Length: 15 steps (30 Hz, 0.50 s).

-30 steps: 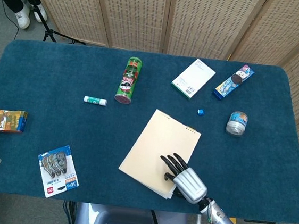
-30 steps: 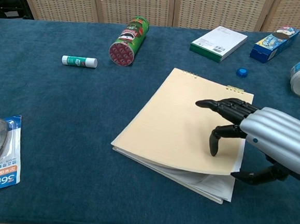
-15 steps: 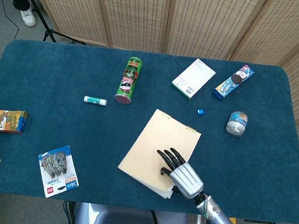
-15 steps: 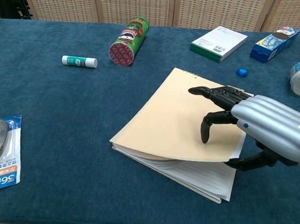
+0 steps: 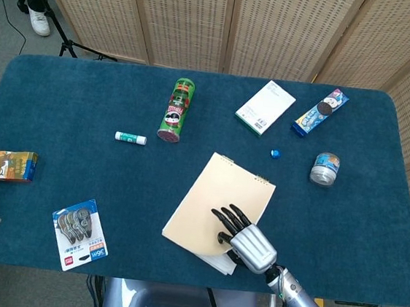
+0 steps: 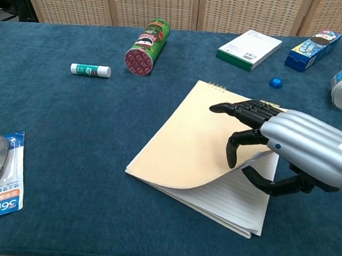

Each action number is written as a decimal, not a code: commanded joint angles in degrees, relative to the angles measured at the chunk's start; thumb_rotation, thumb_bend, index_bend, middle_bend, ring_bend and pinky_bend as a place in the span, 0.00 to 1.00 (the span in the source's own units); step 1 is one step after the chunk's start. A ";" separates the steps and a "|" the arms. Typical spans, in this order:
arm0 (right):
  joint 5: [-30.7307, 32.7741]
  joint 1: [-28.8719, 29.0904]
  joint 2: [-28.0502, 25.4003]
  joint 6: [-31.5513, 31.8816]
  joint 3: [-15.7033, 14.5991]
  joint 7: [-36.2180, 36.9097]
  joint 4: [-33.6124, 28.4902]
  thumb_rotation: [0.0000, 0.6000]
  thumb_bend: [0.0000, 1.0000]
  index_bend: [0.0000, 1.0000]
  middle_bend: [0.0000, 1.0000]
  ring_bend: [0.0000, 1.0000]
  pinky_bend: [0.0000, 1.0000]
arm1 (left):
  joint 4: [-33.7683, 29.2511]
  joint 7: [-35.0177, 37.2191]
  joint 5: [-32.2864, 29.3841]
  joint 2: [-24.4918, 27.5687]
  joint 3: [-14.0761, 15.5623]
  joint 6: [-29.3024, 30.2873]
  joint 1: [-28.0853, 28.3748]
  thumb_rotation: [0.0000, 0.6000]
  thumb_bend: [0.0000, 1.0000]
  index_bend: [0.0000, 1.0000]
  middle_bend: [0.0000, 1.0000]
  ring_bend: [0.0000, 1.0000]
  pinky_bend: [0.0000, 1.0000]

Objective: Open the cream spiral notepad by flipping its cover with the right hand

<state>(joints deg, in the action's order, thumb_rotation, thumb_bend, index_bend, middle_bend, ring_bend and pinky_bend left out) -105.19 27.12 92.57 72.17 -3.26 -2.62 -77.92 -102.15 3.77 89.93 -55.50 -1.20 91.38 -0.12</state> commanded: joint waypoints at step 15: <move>-7.63 5.44 -8.39 -0.58 -6.14 9.54 -1.78 1.00 0.65 0.72 0.06 0.00 0.00 | -0.45 -1.24 -0.29 -0.33 0.11 -0.65 0.21 1.00 0.00 0.00 0.00 0.00 0.00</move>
<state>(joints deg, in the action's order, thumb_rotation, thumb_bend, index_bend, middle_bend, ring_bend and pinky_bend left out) -112.26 32.14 84.76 71.47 -8.85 6.41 -79.21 -102.59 2.54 89.63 -55.83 -1.10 90.74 0.08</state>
